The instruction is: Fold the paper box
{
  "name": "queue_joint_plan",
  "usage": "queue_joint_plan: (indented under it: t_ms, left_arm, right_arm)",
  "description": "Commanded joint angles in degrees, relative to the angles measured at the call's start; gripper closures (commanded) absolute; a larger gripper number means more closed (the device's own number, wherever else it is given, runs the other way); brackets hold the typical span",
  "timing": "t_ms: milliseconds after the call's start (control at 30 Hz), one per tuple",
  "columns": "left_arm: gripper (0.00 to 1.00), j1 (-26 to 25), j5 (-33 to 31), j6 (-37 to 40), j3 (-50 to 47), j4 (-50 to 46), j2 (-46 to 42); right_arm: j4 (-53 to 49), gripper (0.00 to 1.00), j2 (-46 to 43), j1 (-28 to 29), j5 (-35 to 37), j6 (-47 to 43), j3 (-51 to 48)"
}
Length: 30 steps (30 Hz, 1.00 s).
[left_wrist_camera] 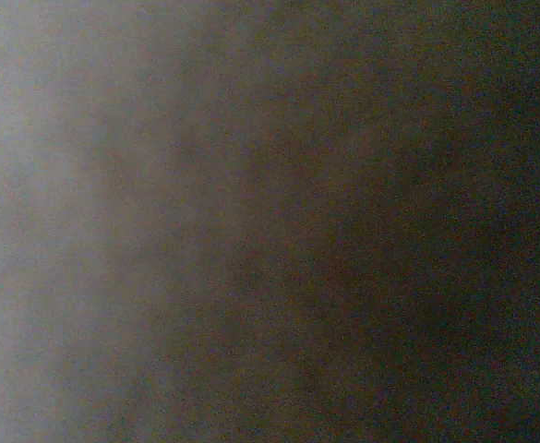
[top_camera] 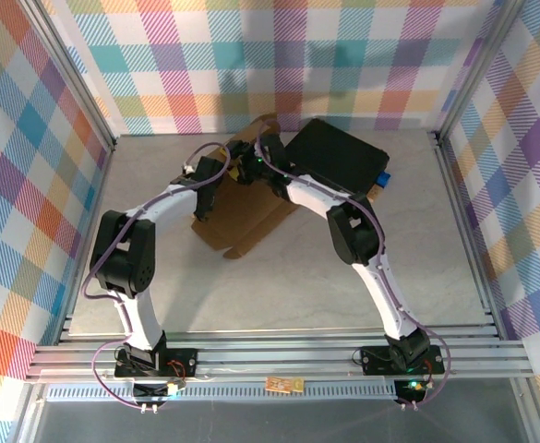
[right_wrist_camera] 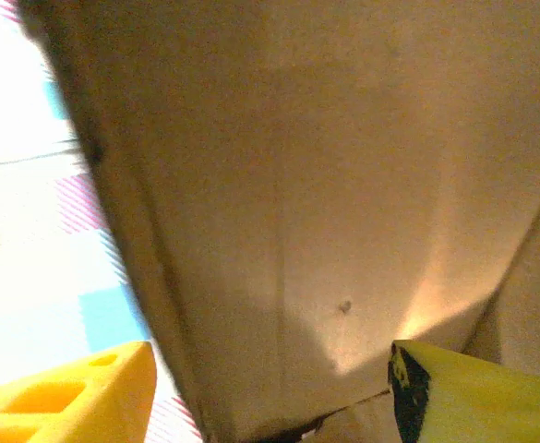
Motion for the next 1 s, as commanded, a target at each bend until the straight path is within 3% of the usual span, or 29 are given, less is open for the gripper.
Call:
queue_joint_plan:
  t_ms: [0, 133, 300, 467, 633, 967]
  left_arm:
    - [1.0, 1.8, 3.71, 4.61, 0.73, -7.15, -4.47]
    - [1.0, 2.65, 6.23, 5.51, 0.42, -9.91, -8.12]
    - [1.0, 3.28, 11.06, 7.37, 0.57, -12.8, -13.88]
    - [1.0, 3.81, 22.04, 11.95, 0.86, -14.78, -17.93]
    - [1.0, 4.02, 30.13, 12.08, 1.2, -15.93, -19.75]
    - [1.0, 4.26, 30.8, 13.75, 4.18, -19.6, -22.88]
  right_arm:
    - [-7.44, 0.26, -10.54, -0.76, 2.99, -4.4, -1.69]
    - [-15.65, 0.21, -17.52, -2.25, 4.73, -8.22, -2.34]
    - [-29.2, 0.23, -26.72, -4.14, 9.59, -15.3, -4.45]
    - [-44.02, 0.28, -33.52, -7.13, 12.33, -25.68, -2.55]
    - [-57.01, 0.31, -34.6, -8.57, 13.13, -36.43, 3.94]
    - [-67.24, 0.36, -34.68, -8.7, 13.51, -43.04, 8.68]
